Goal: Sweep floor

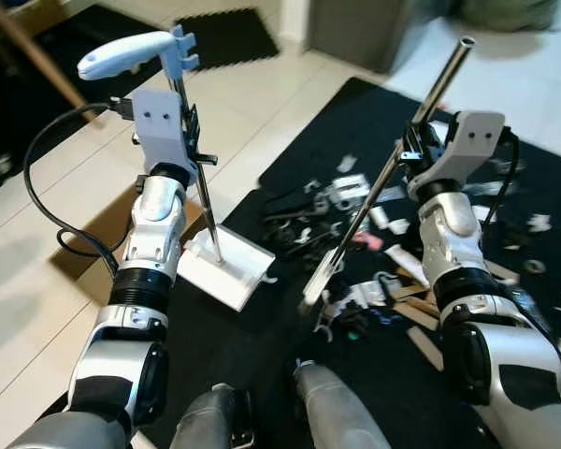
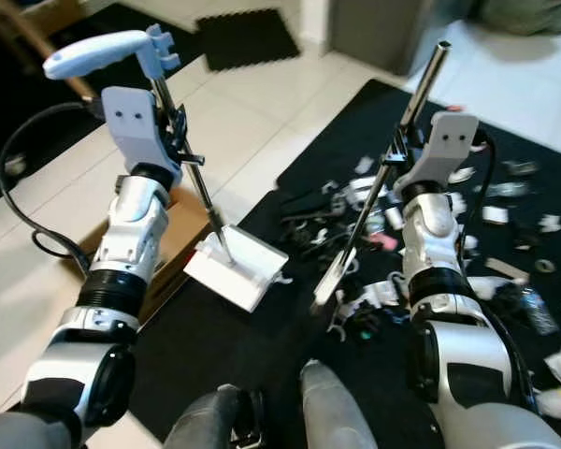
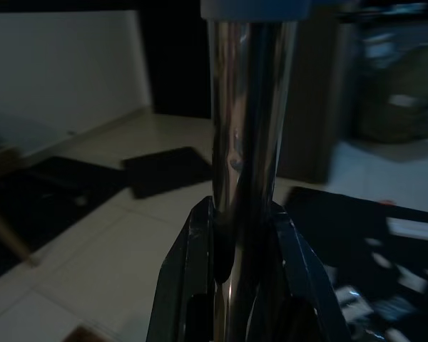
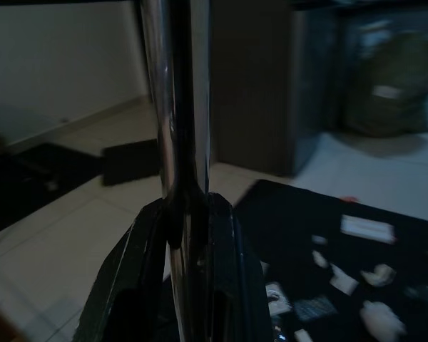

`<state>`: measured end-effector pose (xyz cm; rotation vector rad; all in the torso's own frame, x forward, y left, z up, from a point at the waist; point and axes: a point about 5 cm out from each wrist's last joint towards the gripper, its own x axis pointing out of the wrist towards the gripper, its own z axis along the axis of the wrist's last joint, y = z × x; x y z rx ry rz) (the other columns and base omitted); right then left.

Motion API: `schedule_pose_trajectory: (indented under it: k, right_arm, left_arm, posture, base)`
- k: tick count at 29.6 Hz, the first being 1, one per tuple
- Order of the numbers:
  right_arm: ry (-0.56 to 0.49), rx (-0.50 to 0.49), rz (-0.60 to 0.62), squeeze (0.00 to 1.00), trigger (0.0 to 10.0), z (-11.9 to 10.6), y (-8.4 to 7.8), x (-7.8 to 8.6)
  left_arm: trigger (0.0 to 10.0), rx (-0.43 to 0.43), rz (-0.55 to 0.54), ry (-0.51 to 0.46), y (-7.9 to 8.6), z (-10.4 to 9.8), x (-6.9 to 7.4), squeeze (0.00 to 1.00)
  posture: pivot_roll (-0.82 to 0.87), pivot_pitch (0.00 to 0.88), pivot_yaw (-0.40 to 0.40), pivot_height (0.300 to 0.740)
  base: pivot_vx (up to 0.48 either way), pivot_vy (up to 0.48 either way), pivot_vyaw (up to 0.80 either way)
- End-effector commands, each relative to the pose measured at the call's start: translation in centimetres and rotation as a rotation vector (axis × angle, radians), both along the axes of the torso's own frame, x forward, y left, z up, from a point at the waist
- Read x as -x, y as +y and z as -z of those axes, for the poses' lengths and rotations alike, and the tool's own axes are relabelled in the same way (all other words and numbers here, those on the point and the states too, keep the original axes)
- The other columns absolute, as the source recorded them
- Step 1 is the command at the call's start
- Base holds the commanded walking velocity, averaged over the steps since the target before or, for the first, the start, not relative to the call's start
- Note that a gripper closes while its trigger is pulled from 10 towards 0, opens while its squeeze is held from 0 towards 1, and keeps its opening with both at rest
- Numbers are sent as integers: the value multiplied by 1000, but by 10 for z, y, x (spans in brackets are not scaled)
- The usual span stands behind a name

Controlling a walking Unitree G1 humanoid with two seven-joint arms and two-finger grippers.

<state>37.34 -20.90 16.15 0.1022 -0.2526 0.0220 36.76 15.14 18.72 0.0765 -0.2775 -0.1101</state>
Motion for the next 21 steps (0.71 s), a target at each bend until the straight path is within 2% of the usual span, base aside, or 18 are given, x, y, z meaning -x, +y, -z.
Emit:
schedule_pose_trajectory:
  k: [1,6,15,21]
  right_arm:
    - [-7,-3,-11,0,10000,-1,3,-1]
    - [-8,-1,-12,0,10000,-2,4,-1]
    - [-4,-5,-12,0,10000,-1,3,-1]
    - [1,-14,-12,0,10000,0,4,-1]
  left_arm:
    - [10000,-2,-8,-41,3,-7,2,0]
    - [10000,-3,-7,-41,3,-7,2,0]
    - [10000,-1,-8,-40,3,-6,2,0]
    - [10000,-2,-9,-39,3,-6,2,0]
  posture:
    - [0,98,18,740]
    - [1,98,17,740]
    - [1,102,17,740]
    - [2,106,18,740]
  base:
    - [0,0,-800]
    - [0,0,-800]
    - [0,0,-379]
    - [0,0,-733]
